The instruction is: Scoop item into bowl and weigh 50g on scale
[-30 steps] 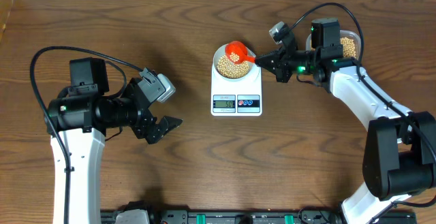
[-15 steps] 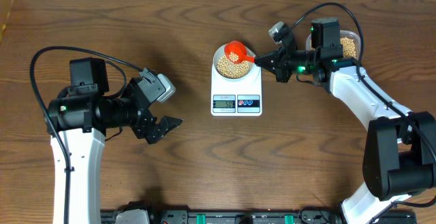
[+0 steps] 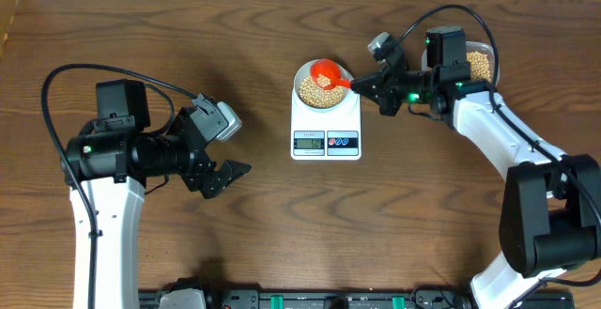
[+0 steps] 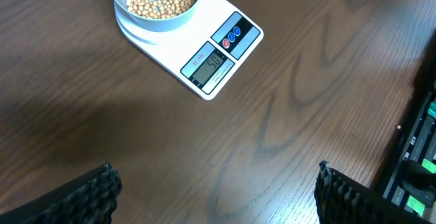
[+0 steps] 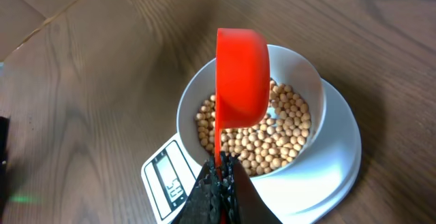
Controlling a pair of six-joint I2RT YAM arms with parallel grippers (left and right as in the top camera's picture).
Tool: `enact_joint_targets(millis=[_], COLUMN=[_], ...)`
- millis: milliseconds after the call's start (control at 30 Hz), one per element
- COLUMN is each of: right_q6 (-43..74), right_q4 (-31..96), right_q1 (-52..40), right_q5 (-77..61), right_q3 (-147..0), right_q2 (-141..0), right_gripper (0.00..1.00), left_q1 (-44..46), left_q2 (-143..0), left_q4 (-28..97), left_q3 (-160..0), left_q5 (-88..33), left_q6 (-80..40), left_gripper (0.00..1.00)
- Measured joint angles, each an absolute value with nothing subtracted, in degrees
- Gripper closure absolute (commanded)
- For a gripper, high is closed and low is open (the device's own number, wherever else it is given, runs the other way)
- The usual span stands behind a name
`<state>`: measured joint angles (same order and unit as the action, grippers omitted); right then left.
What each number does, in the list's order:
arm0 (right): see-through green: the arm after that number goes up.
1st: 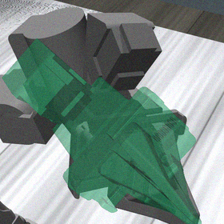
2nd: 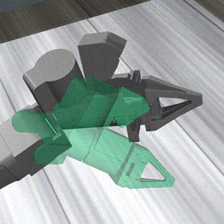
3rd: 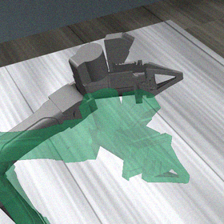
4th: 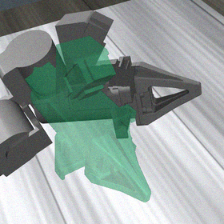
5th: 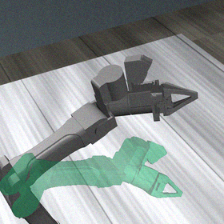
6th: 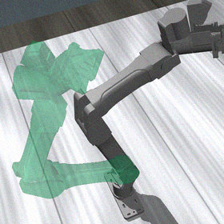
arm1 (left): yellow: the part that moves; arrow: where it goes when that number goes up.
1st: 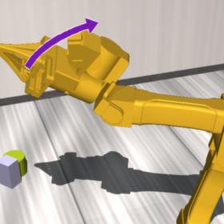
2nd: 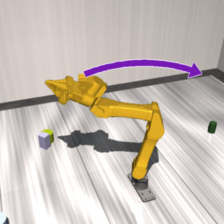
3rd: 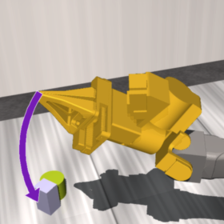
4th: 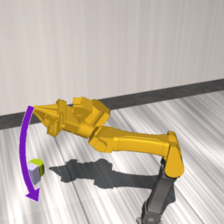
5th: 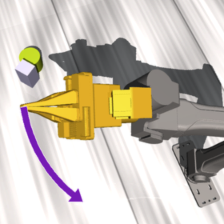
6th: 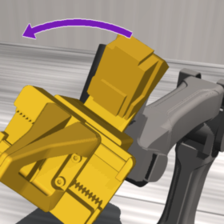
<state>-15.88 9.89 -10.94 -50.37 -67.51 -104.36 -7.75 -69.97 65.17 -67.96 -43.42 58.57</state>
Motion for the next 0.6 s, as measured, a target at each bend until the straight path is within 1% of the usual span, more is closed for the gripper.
enact_joint_targets(millis=[267,600], right_q6=[-16.1,-16.1], right_q4=[10.6,10.4], right_q1=[-10.9,-10.9], right_q5=[-48.2,-48.8], right_q3=[-67.5,-67.5], right_q2=[-104.1,-104.0], right_gripper=[0.99,0.99], left_q1=[-7.7,-7.7], left_q2=[-70.0,-70.0], left_q4=[65.2,65.2], left_q3=[-68.0,-68.0], left_q5=[-43.4,-43.4], left_q6=[58.6,58.6], left_gripper=[0.07,0.07])
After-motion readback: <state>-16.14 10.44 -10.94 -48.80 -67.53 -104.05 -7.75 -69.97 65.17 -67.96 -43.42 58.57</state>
